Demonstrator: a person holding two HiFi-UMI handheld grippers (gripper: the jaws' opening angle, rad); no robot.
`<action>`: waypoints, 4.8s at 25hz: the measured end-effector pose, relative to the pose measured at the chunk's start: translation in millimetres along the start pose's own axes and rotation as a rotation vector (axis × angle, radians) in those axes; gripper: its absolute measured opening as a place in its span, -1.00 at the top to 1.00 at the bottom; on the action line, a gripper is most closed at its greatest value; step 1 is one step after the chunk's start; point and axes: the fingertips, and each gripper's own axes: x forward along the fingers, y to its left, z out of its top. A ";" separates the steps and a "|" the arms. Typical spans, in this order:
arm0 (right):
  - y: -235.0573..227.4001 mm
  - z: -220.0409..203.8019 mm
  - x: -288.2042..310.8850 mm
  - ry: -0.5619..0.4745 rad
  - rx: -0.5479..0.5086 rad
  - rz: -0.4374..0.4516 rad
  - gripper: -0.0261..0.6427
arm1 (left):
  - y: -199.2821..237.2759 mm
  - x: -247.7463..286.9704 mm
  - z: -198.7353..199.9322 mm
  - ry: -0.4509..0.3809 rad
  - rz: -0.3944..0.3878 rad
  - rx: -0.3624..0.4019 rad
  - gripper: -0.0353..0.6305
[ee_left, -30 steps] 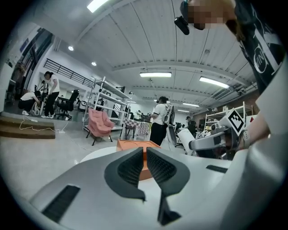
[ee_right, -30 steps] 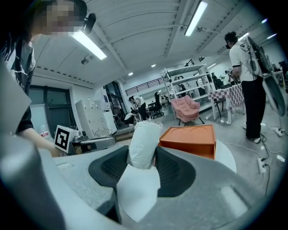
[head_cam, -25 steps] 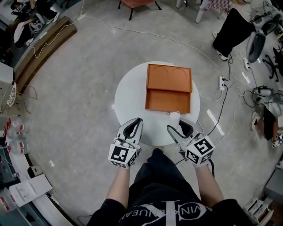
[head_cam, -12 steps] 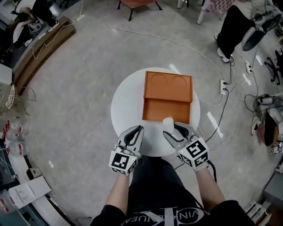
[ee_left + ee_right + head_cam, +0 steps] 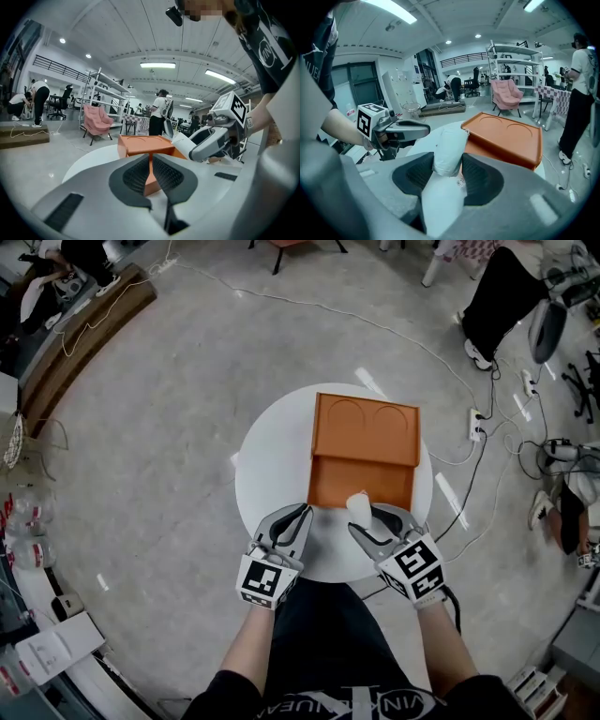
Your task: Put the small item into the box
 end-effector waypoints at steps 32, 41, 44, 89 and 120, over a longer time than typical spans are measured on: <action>-57.5 -25.0 81.6 0.465 -0.243 0.050 0.36 | 58.7 45.0 -11.1 0.083 0.072 0.038 0.82; -55.2 -33.4 95.1 0.514 -0.262 0.091 0.36 | 67.5 44.3 -12.2 0.090 0.109 0.055 0.82; -55.3 -34.1 97.4 0.514 -0.266 0.104 0.36 | 68.3 45.3 -12.4 0.085 0.113 0.048 0.82; -50.3 38.4 40.5 -0.024 0.114 0.118 0.25 | 28.2 36.2 -7.3 0.058 0.043 0.081 0.82; -61.0 68.9 -64.4 -0.329 0.177 -0.194 0.90 | 7.0 10.8 73.0 -0.066 0.027 0.083 0.82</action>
